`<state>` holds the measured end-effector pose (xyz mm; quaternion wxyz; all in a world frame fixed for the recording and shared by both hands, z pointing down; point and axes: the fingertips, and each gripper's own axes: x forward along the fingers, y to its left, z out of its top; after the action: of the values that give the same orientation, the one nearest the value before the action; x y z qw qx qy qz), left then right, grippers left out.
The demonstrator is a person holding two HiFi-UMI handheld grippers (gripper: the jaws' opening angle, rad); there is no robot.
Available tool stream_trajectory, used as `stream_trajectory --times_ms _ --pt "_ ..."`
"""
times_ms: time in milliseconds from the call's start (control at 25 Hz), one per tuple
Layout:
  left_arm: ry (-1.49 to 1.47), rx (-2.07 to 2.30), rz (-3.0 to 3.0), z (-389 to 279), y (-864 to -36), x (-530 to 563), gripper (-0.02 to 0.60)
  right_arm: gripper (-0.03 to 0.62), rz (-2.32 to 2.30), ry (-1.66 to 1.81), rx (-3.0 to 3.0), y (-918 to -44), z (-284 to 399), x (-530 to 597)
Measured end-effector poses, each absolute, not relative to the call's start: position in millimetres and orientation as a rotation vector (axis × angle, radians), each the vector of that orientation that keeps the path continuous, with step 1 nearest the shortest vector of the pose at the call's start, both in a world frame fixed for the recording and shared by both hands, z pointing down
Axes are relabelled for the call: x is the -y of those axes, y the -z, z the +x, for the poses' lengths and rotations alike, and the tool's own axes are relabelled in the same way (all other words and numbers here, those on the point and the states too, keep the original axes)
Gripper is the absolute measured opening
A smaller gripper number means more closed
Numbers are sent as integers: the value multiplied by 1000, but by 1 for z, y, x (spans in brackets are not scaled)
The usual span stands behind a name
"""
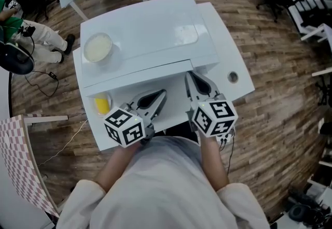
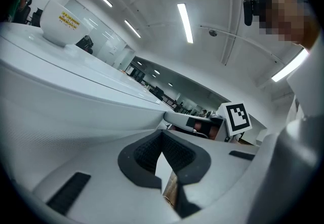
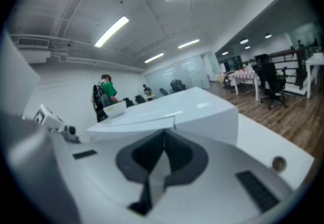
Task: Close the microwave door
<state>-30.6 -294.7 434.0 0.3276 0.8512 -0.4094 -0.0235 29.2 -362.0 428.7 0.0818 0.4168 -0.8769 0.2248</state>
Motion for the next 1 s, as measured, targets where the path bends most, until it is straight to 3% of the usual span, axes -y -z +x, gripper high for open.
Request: stream_trajectory --times_ms 1000 --pt "152 976 2248 -44 -412 266 12 23 1046 -542 2717 -388 42 291"
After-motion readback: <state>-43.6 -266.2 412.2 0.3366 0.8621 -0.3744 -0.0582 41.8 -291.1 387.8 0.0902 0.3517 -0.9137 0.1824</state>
